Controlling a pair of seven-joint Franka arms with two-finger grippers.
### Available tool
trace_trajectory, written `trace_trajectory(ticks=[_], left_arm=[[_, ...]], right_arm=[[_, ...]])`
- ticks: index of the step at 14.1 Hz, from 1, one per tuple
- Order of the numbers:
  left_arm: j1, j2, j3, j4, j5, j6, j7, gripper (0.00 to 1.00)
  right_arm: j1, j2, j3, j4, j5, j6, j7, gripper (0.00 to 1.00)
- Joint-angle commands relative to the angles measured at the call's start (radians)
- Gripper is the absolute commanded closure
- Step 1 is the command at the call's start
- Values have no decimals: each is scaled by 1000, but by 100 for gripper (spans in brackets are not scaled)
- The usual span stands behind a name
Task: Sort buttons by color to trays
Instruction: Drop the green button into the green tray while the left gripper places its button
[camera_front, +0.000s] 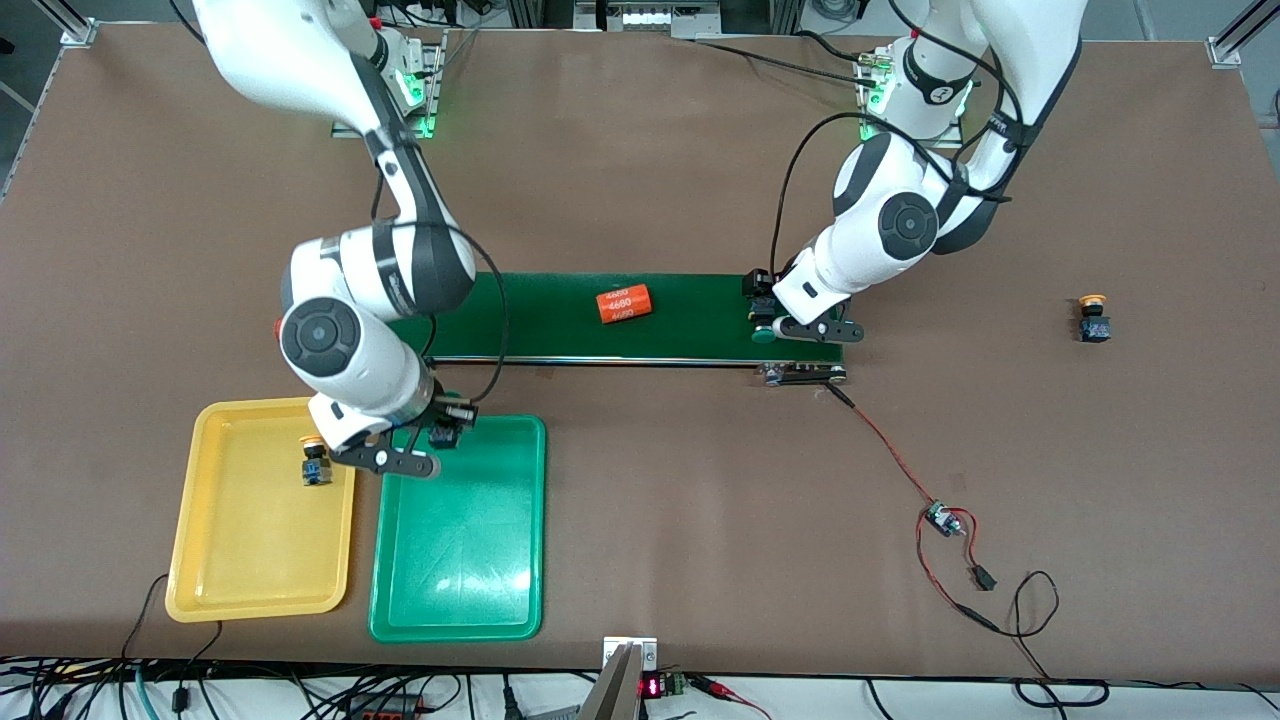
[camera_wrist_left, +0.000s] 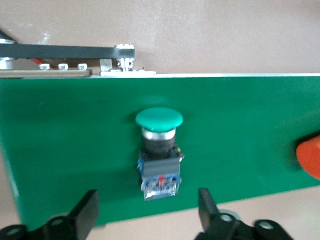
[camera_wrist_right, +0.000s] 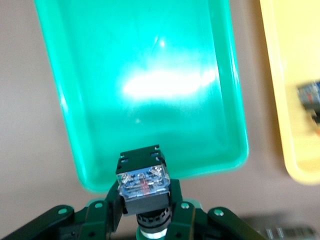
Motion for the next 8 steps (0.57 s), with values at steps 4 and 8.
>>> trace_trajectory(ticks=[4, 8], left_arm=[[64, -67, 94, 1, 253, -71, 7, 0], [132, -46, 212, -2, 347, -129, 107, 0]], right_arm=[[-74, 188, 11, 152, -7, 124, -109, 100], [-89, 243, 12, 183, -7, 124, -148, 100]])
